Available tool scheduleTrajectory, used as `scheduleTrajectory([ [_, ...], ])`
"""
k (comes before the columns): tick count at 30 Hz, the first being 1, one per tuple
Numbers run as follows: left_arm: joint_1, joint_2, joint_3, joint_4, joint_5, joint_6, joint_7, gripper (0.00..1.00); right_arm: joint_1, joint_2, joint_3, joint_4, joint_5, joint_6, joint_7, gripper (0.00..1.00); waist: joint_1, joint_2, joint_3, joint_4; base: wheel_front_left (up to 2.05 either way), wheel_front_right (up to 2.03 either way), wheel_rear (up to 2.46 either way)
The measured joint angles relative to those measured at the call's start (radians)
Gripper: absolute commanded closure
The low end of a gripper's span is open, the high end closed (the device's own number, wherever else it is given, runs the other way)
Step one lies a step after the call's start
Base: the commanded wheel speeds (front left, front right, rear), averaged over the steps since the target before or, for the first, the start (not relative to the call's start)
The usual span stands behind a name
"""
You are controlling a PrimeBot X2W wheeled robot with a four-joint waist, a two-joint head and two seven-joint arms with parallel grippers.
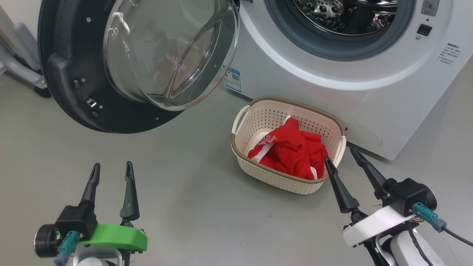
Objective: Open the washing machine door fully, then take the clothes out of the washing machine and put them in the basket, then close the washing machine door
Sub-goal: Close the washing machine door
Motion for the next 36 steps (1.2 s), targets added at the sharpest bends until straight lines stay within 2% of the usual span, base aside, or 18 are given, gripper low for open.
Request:
scheduleTrajectory([
  [36,0.002,0.000,0.007,-0.022,0.000,0.000,0.000,0.00,-0.002,-0.002,-0.018,0.014,0.011,0.000,0.000,0.00,0.0000,0.0000,0.002,-0.007,0.00,0.00,0.00],
])
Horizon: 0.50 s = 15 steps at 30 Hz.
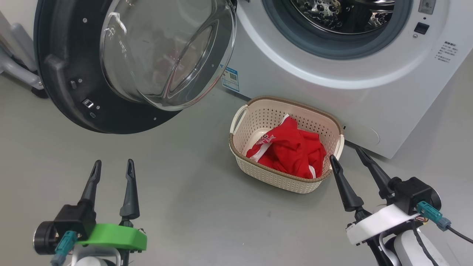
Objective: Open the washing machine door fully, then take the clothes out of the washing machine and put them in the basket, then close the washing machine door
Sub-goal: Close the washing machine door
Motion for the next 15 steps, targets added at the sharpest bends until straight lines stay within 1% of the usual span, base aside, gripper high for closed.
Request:
scheduleTrajectory([
  [2,0.000,0.000,0.005,-0.002,0.000,0.000,0.000,0.00,0.000,0.000,0.000,0.000,0.000,0.000,0.000,0.00,0.0000,0.0000,0.003,-0.001,0.00,0.00,0.00],
  [3,0.000,-0.001,0.012,-0.006,0.000,0.000,0.000,0.22,-0.001,0.000,0.001,-0.002,0.000,0.000,0.000,0.00,0.0000,0.0000,0.005,-0.002,0.00,0.00,0.00],
  [5,0.000,0.000,0.025,-0.016,0.000,0.000,0.000,0.91,-0.003,0.000,0.001,-0.004,0.000,0.000,0.000,0.00,0.0000,0.0000,0.011,-0.004,0.00,0.00,0.00],
  [6,0.000,0.000,0.031,-0.023,0.000,0.000,0.000,1.00,-0.005,0.000,0.002,-0.004,0.000,0.000,0.000,0.00,0.0000,0.0000,0.015,-0.005,0.00,0.00,0.00],
  [11,0.000,0.001,0.064,-0.045,0.003,0.000,0.000,1.00,-0.015,-0.003,0.010,-0.014,0.000,0.000,0.001,0.00,0.0000,0.0000,0.041,-0.013,0.00,0.00,0.00],
  [15,-0.004,0.033,0.087,-0.072,0.025,-0.002,0.000,1.00,-0.022,-0.023,0.015,-0.027,-0.004,0.000,0.012,0.00,0.0000,0.0000,0.069,-0.020,0.00,0.00,0.00],
])
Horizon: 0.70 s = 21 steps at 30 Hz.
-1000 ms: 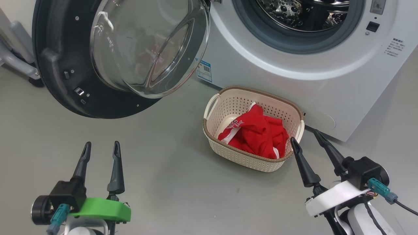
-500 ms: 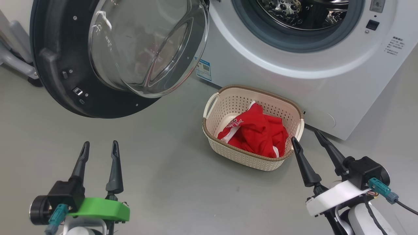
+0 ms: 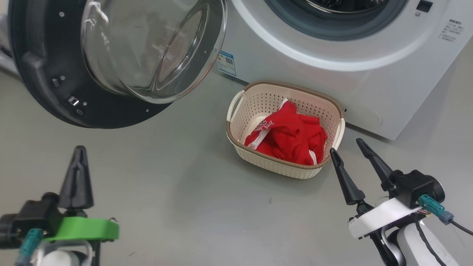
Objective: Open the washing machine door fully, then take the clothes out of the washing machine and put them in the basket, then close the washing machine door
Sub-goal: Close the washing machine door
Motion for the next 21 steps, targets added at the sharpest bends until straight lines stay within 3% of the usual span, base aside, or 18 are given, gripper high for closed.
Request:
scheduleTrajectory([
  [6,-0.072,0.079,0.087,-0.059,0.006,-0.007,0.000,1.00,-0.026,-0.026,0.003,-0.027,-0.012,0.000,0.028,0.00,0.0000,0.0000,0.055,-0.013,0.00,0.00,0.00],
  [14,-0.233,0.226,0.228,-0.097,-0.016,-0.019,-0.006,1.00,-0.062,-0.069,0.007,-0.065,-0.026,0.000,0.059,0.00,0.0000,0.0000,0.135,-0.032,0.00,0.00,0.00],
  [21,-0.358,0.311,0.368,-0.016,-0.135,-0.031,0.046,1.00,-0.090,-0.086,0.019,-0.081,-0.026,0.000,0.070,0.00,0.0000,0.0000,0.197,-0.054,0.00,0.00,0.00],
])
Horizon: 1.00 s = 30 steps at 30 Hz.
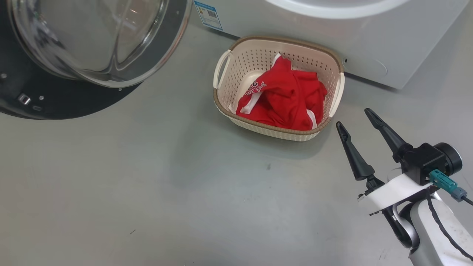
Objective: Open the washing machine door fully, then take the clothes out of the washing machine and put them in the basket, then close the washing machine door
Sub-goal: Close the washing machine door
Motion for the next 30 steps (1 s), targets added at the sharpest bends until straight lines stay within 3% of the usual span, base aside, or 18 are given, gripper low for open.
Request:
scheduleTrajectory([
  [8,-0.129,0.017,0.150,0.223,-0.227,0.001,0.138,1.00,-0.007,-0.041,0.016,-0.002,-0.001,0.000,0.012,0.00,0.0000,0.0000,0.038,-0.033,0.00,0.00,0.00],
  [11,-0.195,0.002,0.195,0.294,-0.329,0.021,0.195,1.00,-0.007,-0.045,0.006,-0.002,-0.001,0.000,0.012,0.00,0.0000,0.0000,0.045,-0.040,0.00,0.00,0.00],
  [15,-0.228,0.004,0.245,0.394,-0.383,0.063,0.271,1.00,-0.007,-0.045,0.010,-0.003,0.000,0.000,0.012,0.00,0.0000,0.0000,0.050,-0.045,0.00,0.00,0.00],
  [18,-0.266,-0.018,0.334,0.464,-0.469,0.098,0.301,1.00,-0.007,-0.044,0.016,-0.005,0.001,0.000,0.012,0.00,0.0000,0.0000,0.053,-0.050,0.00,0.00,0.00],
  [25,-0.367,-0.045,0.468,0.567,-0.619,0.112,0.358,1.00,-0.007,-0.045,0.017,-0.009,0.002,0.000,0.011,0.00,0.0000,0.0000,0.060,-0.063,0.00,0.00,0.00],
  [30,-0.421,-0.058,0.500,0.633,-0.678,0.116,0.413,1.00,-0.008,-0.047,0.017,-0.008,0.007,0.000,0.011,0.00,0.0000,0.0000,0.062,-0.070,0.00,0.00,0.00],
])
